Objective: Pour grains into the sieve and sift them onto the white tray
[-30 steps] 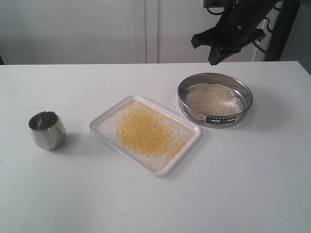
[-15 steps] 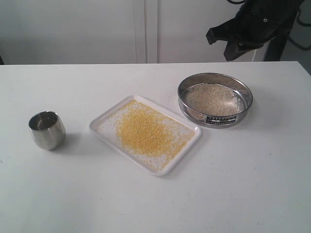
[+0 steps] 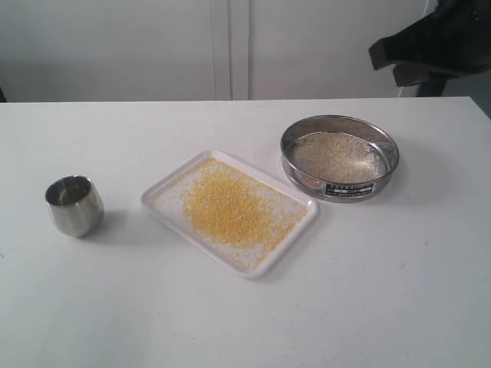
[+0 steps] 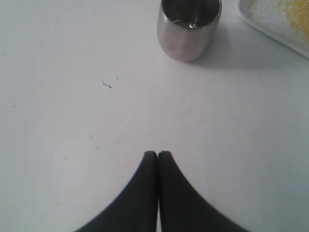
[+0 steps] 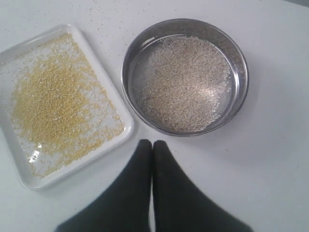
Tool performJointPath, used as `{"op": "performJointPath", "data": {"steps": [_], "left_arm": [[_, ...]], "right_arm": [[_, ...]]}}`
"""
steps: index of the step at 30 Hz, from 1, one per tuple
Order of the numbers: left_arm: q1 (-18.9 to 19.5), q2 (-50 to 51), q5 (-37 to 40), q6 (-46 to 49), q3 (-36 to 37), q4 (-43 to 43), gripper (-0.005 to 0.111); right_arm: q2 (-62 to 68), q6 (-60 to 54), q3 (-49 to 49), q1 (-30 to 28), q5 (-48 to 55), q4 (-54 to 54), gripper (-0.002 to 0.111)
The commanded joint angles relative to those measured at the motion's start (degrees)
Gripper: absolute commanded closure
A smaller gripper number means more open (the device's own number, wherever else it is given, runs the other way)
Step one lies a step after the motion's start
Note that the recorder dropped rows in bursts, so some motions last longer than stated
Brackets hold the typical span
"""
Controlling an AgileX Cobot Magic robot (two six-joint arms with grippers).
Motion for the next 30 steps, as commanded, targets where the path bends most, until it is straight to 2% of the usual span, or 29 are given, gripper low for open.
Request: {"op": "performJointPath", "data": {"steps": [1,9,13,19,30], "left_arm": [[0.23,-0.33,0.37,-0.31,0.22,-0.61,0.107],[0.23,-0.33,0.37,-0.31,0.22,-0.61,0.107],[0.23,-0.33,0.37,-0.31,0.22,-0.61,0.107],[0.23,-0.33,0.37,-0.31,0.22,-0.61,0.107],[0.23,-0.33,0.37,-0.31,0.22,-0.61,0.107]], "right_arm": [[-7.31,-0.45,5.65,0.07,-3.49,-0.24,0.108],[-23.7,-0.45,20.56,0.07,-12.65,-0.24,0.108],[-30.59,-0.45,24.72,0.07,-13.38,-0.24,0.108],[-36.6,-0.13,25.89,0.07,-7.52,-0.08,0.108],[-39.59,-1.16,25.89,0.07,-8.35,-0.39,0.108]]}}
